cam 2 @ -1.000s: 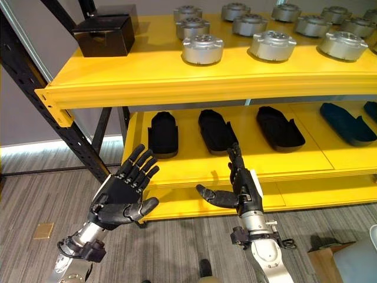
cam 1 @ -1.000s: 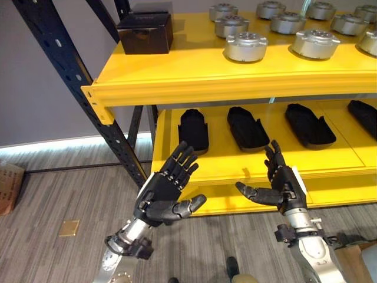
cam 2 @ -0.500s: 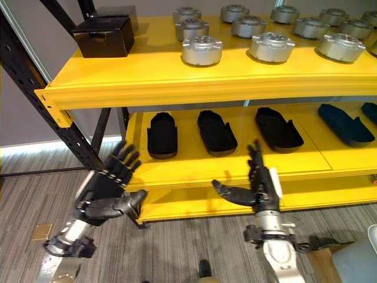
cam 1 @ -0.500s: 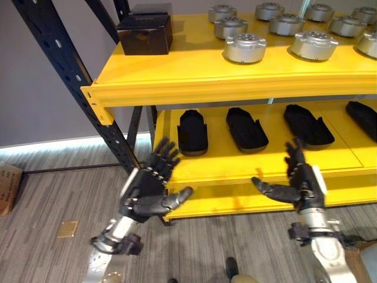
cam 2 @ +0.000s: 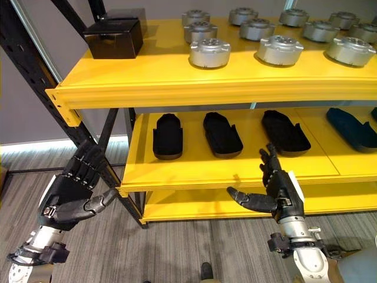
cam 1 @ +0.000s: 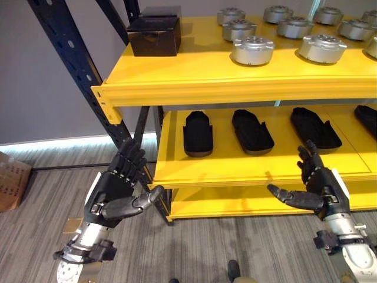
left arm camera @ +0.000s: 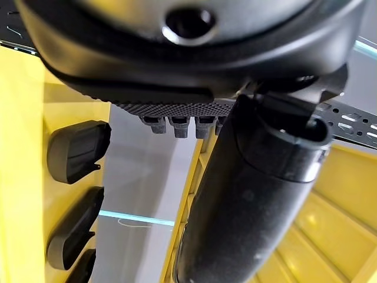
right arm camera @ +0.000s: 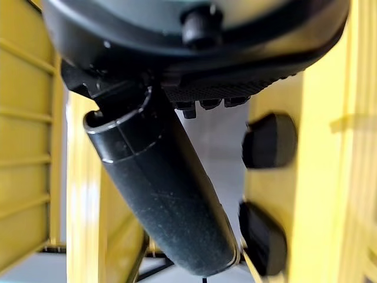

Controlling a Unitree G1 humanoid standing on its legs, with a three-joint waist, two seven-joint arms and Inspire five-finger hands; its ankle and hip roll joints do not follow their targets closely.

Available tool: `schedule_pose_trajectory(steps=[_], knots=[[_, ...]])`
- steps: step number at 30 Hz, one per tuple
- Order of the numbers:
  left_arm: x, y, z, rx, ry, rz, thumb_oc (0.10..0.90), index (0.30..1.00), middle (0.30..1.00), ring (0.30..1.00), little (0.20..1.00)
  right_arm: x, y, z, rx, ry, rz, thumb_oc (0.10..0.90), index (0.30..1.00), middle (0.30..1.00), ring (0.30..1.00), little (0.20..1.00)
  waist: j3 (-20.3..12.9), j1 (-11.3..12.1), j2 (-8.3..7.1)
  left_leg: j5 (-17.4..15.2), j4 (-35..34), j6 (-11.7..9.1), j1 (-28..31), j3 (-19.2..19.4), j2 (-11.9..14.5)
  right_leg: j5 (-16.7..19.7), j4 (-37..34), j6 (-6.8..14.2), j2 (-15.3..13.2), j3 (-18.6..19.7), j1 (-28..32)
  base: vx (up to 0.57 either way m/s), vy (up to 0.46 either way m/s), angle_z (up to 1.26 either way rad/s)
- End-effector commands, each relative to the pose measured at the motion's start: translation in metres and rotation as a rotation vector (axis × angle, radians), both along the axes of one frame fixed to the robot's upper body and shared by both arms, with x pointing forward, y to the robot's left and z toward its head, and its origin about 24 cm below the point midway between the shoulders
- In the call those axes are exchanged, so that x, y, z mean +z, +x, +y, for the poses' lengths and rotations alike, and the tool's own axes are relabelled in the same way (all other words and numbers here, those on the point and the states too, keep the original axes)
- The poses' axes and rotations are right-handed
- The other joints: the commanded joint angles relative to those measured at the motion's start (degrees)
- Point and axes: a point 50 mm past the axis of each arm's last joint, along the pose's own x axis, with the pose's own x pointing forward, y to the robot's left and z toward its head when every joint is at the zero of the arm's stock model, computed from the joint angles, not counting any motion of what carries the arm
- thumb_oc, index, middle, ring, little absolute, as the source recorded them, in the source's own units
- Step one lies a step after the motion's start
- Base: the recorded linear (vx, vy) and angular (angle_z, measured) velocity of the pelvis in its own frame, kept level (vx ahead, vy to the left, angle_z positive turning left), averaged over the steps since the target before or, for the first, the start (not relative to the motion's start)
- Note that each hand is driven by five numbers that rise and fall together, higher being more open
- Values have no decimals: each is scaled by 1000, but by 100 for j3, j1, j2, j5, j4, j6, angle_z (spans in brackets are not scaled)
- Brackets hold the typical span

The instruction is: Move parts from the plastic box to the shelf.

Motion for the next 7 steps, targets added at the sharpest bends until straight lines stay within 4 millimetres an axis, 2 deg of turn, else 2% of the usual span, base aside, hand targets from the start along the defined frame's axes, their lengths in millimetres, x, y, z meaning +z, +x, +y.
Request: schedule_pose_trajectory(steps=[1,4,7], knots=[[38,15,4,-55,102,-194,900,1000,1000,1000,1000,41,18,17,257,94,-201,900,1000,1000,1000,1000,-222,-12,-225,-138,-17,219,96,-86,-77,-344,2,23,58,-203,323,0,0,0],[38,20,0,-82,109,-191,900,1000,1000,1000,1000,36,21,29,391,120,-165,900,1000,1000,1000,1000,-223,34,-252,-119,-17,210,91,-135,-73,-345,2,24,52,-249,347,-7,-27,7],[37,21,-1,-95,108,-184,900,1000,1000,1000,1000,33,20,31,409,109,-149,900,1000,1000,1000,1000,-231,31,-260,-116,-17,213,97,-150,-72,-338,2,22,54,-246,353,1,-17,9]])
